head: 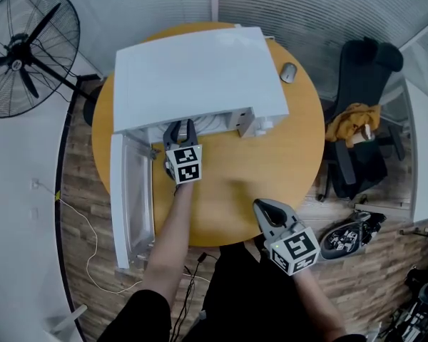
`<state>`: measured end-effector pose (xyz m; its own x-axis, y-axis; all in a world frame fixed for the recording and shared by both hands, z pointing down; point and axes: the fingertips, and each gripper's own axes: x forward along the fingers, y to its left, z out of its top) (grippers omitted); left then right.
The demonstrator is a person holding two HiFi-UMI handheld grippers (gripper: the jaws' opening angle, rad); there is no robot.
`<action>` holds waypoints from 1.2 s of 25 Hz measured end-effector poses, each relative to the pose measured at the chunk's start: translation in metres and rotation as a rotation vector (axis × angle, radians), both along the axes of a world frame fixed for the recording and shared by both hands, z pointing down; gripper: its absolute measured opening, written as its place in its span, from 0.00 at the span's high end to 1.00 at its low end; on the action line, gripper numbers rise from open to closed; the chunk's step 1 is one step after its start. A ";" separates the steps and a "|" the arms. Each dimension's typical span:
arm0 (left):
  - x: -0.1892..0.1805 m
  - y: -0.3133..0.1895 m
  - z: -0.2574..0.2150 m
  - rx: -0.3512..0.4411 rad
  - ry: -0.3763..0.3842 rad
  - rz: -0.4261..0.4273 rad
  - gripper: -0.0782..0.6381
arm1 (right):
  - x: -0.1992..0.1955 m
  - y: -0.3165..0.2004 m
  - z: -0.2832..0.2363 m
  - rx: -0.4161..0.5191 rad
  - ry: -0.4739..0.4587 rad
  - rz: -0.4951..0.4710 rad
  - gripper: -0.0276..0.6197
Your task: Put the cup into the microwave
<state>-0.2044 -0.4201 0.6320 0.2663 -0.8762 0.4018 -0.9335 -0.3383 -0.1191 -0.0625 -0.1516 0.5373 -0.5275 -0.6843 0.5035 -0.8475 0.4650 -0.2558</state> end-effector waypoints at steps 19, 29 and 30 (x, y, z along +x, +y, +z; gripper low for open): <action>0.040 0.169 -0.042 -0.031 0.065 -0.003 0.79 | 0.027 0.049 -0.035 0.119 -0.080 -0.078 0.94; 0.094 0.271 -0.111 0.041 0.121 0.022 0.81 | 0.059 0.101 -0.072 0.210 -0.123 -0.111 0.94; 0.098 0.280 -0.119 0.050 0.134 0.023 0.82 | 0.063 0.105 -0.075 0.220 -0.127 -0.113 0.94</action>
<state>-0.1059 -0.1401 0.5132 0.3354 -0.8869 0.3176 -0.9340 -0.3571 -0.0108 0.0002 -0.0465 0.4626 -0.6558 -0.7034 0.2742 -0.7549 0.6106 -0.2393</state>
